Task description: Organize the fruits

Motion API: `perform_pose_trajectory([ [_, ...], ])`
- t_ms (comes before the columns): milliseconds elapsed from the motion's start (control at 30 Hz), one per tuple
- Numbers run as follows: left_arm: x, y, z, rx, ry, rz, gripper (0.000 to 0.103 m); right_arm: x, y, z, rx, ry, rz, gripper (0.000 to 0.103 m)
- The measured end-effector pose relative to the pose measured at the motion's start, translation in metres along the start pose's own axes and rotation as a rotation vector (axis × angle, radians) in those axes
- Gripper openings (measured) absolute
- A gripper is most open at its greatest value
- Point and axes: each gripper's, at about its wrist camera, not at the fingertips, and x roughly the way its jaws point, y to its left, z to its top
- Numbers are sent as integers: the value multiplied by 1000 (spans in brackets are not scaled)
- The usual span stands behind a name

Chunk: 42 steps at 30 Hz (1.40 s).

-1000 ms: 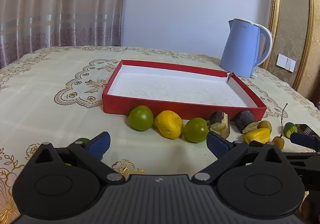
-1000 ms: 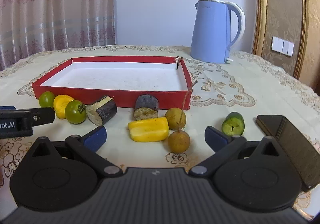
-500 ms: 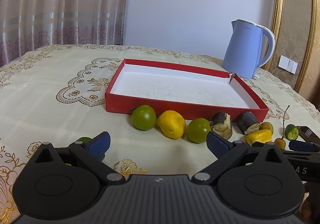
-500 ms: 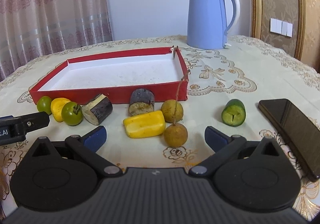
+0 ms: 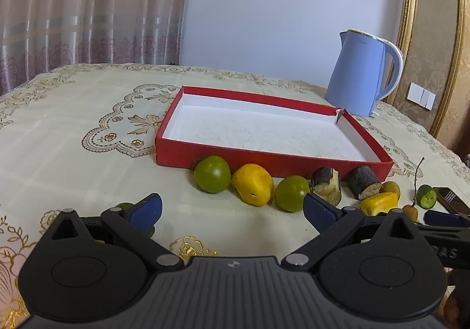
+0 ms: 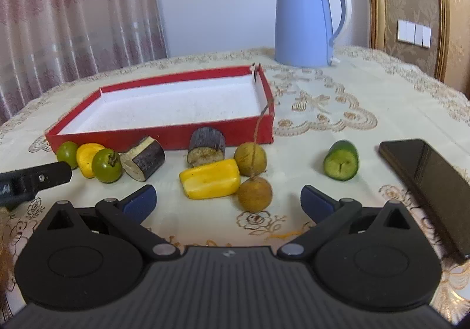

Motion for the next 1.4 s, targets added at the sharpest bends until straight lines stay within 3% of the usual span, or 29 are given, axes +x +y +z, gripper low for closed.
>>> perform_pose_trajectory([
  [200, 2, 9, 10, 32, -20, 21, 103, -18, -1, -3, -133, -131, 11, 103],
  [433, 15, 20, 25, -16, -5, 58, 103, -15, -3, 0, -129, -61, 85, 103],
  [833, 35, 10, 37, 44, -11, 194, 102, -12, -4, -1, -131, -5, 90, 103],
  [1067, 52, 9, 41, 81, 58, 233, 102, -11, -5, 0, -124, -4, 88, 103],
  [1133, 55, 8, 40, 87, 73, 220, 94, -11, -6, 0, -119, -3, 89, 103],
  [1300, 61, 12, 44, 31, 132, 119, 52, -10, -6, 0, -117, -3, 84, 103],
  [1400, 62, 10, 45, 29, 149, 84, 36, -10, -7, 0, -115, -2, 81, 103],
])
